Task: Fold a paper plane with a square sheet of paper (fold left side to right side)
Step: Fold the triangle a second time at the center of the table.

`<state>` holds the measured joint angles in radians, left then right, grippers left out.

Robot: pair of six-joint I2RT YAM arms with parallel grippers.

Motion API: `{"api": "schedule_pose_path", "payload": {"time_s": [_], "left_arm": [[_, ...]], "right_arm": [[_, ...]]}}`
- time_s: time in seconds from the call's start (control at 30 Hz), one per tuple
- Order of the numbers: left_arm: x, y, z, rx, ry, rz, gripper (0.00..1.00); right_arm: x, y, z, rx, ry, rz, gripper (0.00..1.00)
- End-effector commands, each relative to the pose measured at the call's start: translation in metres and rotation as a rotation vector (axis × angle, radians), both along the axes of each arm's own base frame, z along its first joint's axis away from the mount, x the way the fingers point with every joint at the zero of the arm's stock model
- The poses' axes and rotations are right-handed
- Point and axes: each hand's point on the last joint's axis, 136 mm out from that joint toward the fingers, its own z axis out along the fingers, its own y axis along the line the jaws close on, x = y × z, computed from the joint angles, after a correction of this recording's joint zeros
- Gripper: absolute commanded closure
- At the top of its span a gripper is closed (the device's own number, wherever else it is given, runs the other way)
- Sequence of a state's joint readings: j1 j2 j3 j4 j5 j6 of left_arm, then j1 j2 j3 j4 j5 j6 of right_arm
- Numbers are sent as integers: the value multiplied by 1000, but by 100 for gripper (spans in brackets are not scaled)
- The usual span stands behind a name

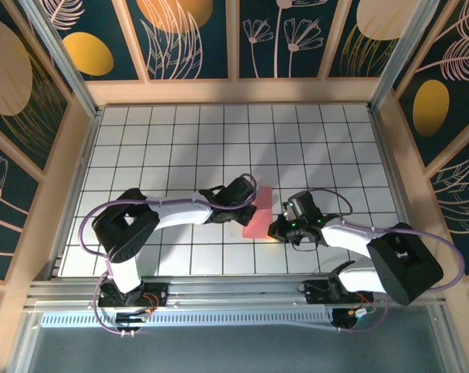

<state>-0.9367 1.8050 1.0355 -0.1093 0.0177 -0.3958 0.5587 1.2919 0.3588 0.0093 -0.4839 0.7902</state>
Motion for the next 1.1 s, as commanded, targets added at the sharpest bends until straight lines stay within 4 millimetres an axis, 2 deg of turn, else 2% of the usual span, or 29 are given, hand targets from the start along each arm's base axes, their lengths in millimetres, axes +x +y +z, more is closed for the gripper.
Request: {"api": "schedule_pose_path", "payload": {"time_s": [0.0, 0.37, 1.07], "left_arm": [[1, -4, 14, -21, -8, -24, 100], [6, -4, -3, 33, -9, -27, 100], [12, -3, -16, 72, -17, -26, 100]], "right_arm": [[-7, -13, -15, -73, 20, 9, 100], [-2, -28, -22, -162, 25, 20, 100], [-3, -28, -21, -154, 23, 27, 100]]}}
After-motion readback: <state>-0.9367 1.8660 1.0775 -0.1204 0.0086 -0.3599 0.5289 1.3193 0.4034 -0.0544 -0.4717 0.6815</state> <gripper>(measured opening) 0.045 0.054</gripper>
